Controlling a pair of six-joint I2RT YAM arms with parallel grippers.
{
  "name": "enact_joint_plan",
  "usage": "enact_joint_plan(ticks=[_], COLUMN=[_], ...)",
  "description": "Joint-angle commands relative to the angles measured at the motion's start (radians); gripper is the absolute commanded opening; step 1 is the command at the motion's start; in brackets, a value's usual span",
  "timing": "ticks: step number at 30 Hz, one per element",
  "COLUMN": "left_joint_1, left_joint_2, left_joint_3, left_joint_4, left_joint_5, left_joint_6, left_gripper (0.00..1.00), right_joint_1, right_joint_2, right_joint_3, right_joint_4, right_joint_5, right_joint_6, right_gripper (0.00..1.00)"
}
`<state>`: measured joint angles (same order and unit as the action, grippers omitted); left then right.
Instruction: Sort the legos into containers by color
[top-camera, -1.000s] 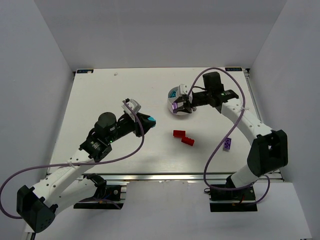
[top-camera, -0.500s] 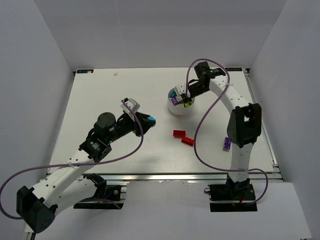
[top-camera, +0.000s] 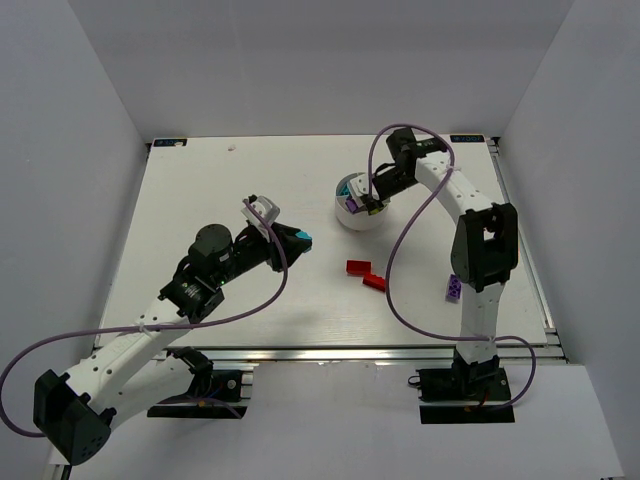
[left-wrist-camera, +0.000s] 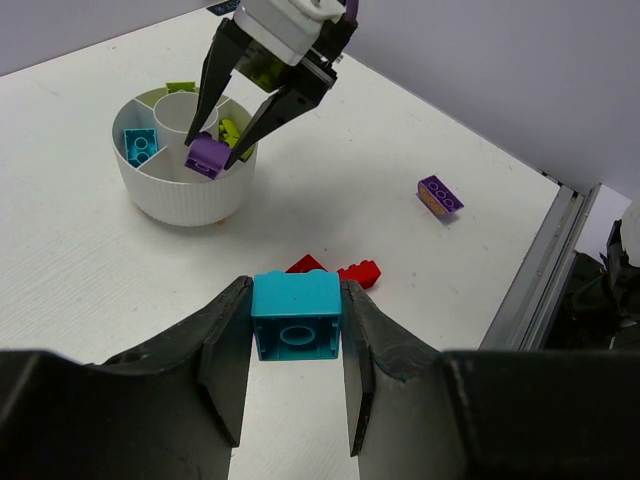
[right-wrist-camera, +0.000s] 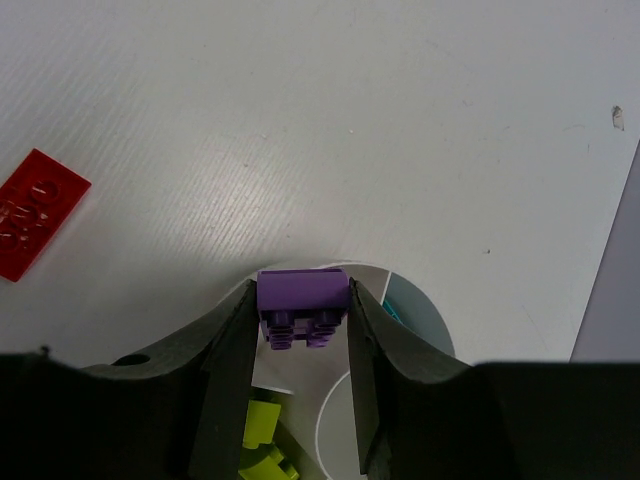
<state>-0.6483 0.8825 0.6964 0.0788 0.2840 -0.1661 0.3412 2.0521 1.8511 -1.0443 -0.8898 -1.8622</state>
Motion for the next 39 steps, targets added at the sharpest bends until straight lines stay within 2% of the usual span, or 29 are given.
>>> enact_joint_plan(ticks=[1,4,7,10,13,14,19,24,25,27,28,29,30,31,32,36,39], left_joint_1=[0.009,0.009,0.009,0.009,0.009,0.009,0.009,0.015,0.016,0.029,0.035,0.044,0.048,0.062,0.068,0.117,0.154], left_joint_2=[-0.004,-0.007,-0.011,-0.013,-0.008,-0.004,0.033,0.148,0.171,0.219,0.266,0.288,0.312,0.361,0.386,0.527,0.647], left_joint_3=[0.015,0.017,0.015,0.015,0.015,0.017,0.025,0.092,0.109,0.161,0.181,0.199,0.233,0.253,0.291,0.394,0.463], left_joint_4=[0.015,0.012,0.012,0.015,0.025,0.030,0.067,0.062,0.059,0.050,0.050,0.052,0.059,0.062,0.070,0.079,0.091], left_joint_5=[0.001,0.001,0.000,-0.002,-0.003,-0.003,-0.002,0.006,0.014,0.039,0.049,0.056,0.070,0.078,0.089,0.151,0.204], left_joint_6=[-0.003,-0.007,-0.015,-0.018,-0.024,-0.027,-0.039,-0.073,-0.081,-0.085,-0.085,-0.084,-0.082,-0.079,-0.076,-0.078,-0.093], left_gripper=[0.00,0.00,0.00,0.00,0.00,0.00,0.00,0.00,0.00,0.00,0.00,0.00,0.00,0.00,0.00,0.00,0.00], right_joint_1=[-0.007,-0.011,-0.014,-0.016,-0.019,-0.019,-0.022,-0.022,-0.022,-0.024,-0.024,-0.024,-0.024,-0.027,-0.033,-0.083,-0.148], right_joint_2=[0.020,0.034,0.045,0.045,0.045,0.040,-0.007,-0.081,-0.122,-0.176,-0.240,-0.274,-0.303,-0.354,-0.372,-0.412,-0.466], right_joint_3=[0.014,0.022,0.030,0.028,0.022,0.020,0.000,-0.046,-0.061,-0.139,-0.174,-0.260,-0.304,-0.344,-0.389,-0.391,-0.438], right_joint_4=[0.026,0.032,0.030,0.033,0.033,0.033,0.036,0.096,0.134,0.244,0.403,0.500,0.603,0.770,0.805,0.747,0.745], right_joint_5=[0.005,0.006,0.006,0.005,-0.001,-0.006,-0.047,-0.086,-0.087,-0.084,-0.074,-0.036,-0.008,0.052,0.066,0.026,-0.037], right_joint_6=[0.000,0.011,0.014,0.017,0.020,0.020,0.041,0.118,0.159,0.354,0.439,0.537,0.762,0.866,0.970,1.073,1.144], right_gripper=[0.00,0.05,0.19,0.26,0.48,0.51,0.53,0.54,0.60,0.67,0.88,0.89,0.89,0.89,0.89,0.89,0.61])
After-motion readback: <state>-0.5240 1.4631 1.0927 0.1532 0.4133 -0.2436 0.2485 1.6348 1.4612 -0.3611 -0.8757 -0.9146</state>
